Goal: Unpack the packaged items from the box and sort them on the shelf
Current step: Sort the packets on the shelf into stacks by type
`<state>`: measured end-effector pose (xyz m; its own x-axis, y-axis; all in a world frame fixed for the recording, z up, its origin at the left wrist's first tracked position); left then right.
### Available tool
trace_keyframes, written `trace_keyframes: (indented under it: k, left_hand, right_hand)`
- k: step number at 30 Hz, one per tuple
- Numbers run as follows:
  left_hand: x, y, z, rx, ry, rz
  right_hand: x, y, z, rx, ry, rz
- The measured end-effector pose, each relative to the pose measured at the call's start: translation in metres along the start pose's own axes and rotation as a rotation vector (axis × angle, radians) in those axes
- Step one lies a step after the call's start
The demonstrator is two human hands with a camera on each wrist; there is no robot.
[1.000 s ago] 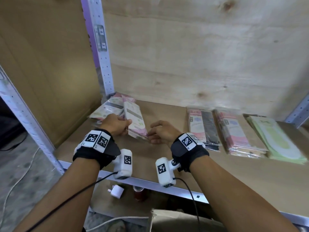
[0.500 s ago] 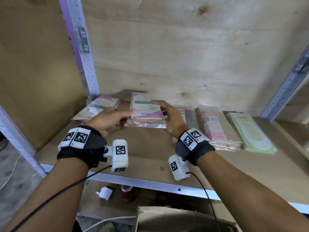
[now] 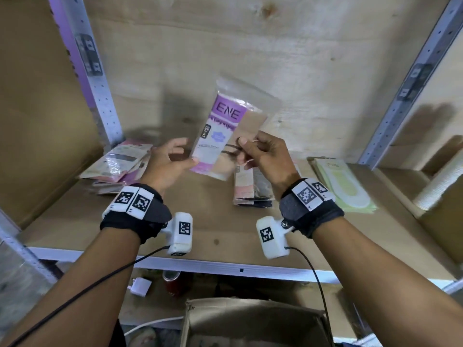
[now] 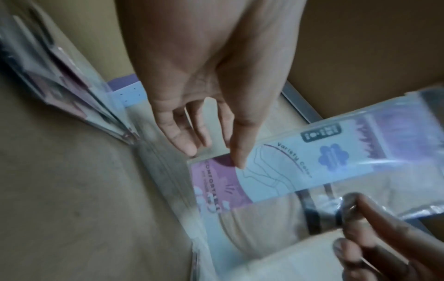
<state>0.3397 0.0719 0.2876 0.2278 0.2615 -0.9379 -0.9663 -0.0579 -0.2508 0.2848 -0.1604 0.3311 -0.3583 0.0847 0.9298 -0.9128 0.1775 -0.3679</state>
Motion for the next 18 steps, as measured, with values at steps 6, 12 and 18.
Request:
trace_keyframes:
  k: [6,12,18]
  left_hand:
    - [-0.018,0.015,-0.039,0.246,0.064,-0.075]
    - [-0.017,0.022,-0.069,0.301,0.214,0.025]
    - [-0.011,0.019,-0.095,0.298,0.272,0.065]
  right_hand:
    - [-0.009,0.008,0.03,-0.038,0.016,-0.077]
    - [-0.04,0.025,0.04,0.077,0.176,-0.222]
    - [-0.065,0.038,0.044,0.191,0.019,-0.353]
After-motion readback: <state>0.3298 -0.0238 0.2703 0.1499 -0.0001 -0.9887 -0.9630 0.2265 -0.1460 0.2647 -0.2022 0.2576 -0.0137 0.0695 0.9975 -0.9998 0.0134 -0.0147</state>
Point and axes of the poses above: each hand's wrist, its own y-axis away from the middle knuckle, its own z-axis out of the back of the hand, x = y × z, the point moved 10 cm from there along -y, towards the middle knuckle, and after that the axes turned 5 degrees about -x, right-handed, at the moved point
